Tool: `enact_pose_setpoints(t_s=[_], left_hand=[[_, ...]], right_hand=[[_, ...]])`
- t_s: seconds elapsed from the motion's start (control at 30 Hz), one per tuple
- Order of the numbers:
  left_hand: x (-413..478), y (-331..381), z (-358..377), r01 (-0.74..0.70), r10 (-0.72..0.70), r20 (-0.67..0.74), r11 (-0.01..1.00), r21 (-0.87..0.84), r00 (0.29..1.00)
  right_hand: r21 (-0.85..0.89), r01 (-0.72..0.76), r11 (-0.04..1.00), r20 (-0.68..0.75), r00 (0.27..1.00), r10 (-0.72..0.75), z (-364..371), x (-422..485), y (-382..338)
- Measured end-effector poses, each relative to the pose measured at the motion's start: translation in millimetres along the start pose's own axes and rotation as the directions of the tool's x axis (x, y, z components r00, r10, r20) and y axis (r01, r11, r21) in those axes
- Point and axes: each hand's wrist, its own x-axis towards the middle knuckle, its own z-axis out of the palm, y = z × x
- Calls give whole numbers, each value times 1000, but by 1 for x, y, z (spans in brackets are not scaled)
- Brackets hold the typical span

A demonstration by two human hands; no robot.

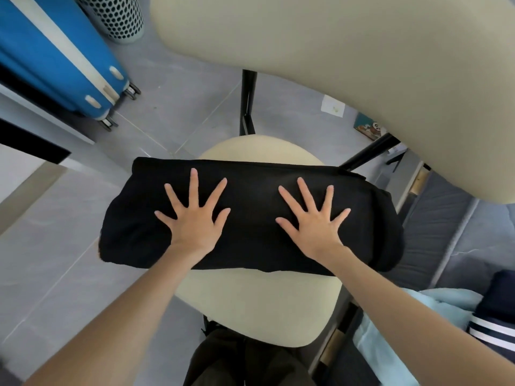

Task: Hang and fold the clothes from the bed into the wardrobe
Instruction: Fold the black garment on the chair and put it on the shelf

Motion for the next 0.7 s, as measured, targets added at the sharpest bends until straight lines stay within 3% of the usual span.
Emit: enact_pose_setpoints(t_s=[0.13,0.27,0.4,0.53,0.7], left_hand=[[-1,-13,-5,7,-7,8,1000,-3,1000],[-25,3,-7,-102,102,-82,995,5,991],[-61,23,17,-256,257,-52,966,17,965],[-82,36,42,-245,246,-4,968,53,969],[-82,52,49,-159,162,-82,986,38,983]], right_hand=[[-27,-106,994,30,994,107,-14,15,18],[43,79,996,-98,992,-75,-43,32,1],[100,183,978,5,983,-184,-64,69,-30],[76,198,977,129,970,-207,-59,96,-48],[1,180,984,155,972,-178,-57,115,-45]])
